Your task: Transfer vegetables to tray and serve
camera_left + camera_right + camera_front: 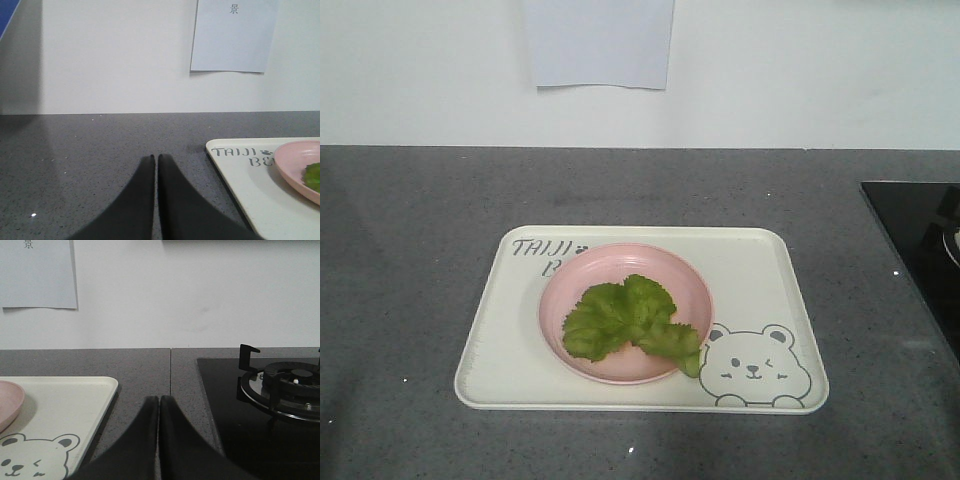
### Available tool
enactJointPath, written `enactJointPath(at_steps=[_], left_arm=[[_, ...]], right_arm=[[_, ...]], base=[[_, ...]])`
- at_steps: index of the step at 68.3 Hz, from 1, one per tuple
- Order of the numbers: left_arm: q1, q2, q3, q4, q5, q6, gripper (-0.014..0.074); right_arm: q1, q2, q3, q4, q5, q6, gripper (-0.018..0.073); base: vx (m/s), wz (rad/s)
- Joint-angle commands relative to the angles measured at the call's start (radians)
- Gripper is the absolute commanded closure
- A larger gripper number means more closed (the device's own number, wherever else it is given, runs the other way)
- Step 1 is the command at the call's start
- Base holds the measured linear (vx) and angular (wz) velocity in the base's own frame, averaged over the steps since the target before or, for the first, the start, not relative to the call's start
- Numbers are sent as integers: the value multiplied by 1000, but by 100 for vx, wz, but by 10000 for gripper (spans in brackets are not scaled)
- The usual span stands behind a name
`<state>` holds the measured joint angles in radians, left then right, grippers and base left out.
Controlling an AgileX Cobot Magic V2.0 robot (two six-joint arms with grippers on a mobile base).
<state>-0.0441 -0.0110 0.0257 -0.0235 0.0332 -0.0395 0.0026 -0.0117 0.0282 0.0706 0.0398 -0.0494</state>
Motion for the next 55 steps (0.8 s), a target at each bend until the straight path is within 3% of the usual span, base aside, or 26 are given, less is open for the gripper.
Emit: enactJointPath(at_steps=[1, 55], left_arm=[[-5, -15, 27, 0, -82, -8, 602], [-5, -15, 27, 0, -82, -8, 602]], right_arm=[[-3, -8, 16, -9, -72, 4, 565], [-3, -8, 16, 21, -25, 4, 565]], base=[[0, 0], [0, 0]])
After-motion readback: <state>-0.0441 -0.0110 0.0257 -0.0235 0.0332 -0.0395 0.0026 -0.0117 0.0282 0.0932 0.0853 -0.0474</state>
